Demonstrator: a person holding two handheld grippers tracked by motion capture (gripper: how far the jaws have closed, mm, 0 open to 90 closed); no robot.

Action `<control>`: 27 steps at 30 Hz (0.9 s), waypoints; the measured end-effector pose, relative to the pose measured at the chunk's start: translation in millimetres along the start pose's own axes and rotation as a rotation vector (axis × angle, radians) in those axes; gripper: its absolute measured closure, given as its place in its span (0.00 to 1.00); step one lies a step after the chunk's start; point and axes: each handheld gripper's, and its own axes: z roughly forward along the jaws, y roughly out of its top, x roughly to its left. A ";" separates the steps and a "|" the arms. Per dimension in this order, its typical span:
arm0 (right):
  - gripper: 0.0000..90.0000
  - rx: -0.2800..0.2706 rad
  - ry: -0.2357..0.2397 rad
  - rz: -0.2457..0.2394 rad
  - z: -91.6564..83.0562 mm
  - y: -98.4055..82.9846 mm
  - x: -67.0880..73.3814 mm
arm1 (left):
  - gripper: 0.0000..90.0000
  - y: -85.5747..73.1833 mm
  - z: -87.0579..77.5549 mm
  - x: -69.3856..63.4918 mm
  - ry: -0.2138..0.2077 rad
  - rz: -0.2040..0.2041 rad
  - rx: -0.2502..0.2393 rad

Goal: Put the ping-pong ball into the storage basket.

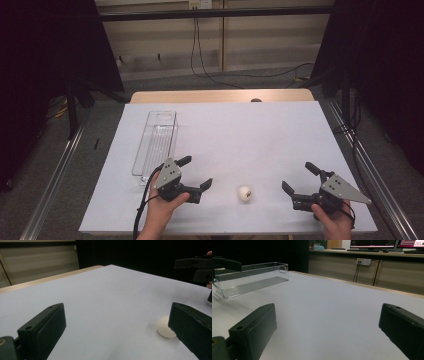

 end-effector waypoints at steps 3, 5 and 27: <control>0.01 -0.001 0.000 -0.003 0.1 -0.1 -0.2 | 0.02 -0.1 1.8 -1.9 -0.004 -0.014 -0.006; 0.01 0.000 -0.001 -0.003 0.1 -0.1 -0.2 | 0.02 -0.3 3.2 -1.3 -0.009 -0.012 -0.009; 0.01 0.000 0.003 -0.002 0.0 0.0 -0.4 | 0.02 1.5 10.5 -5.8 -0.021 -0.005 0.024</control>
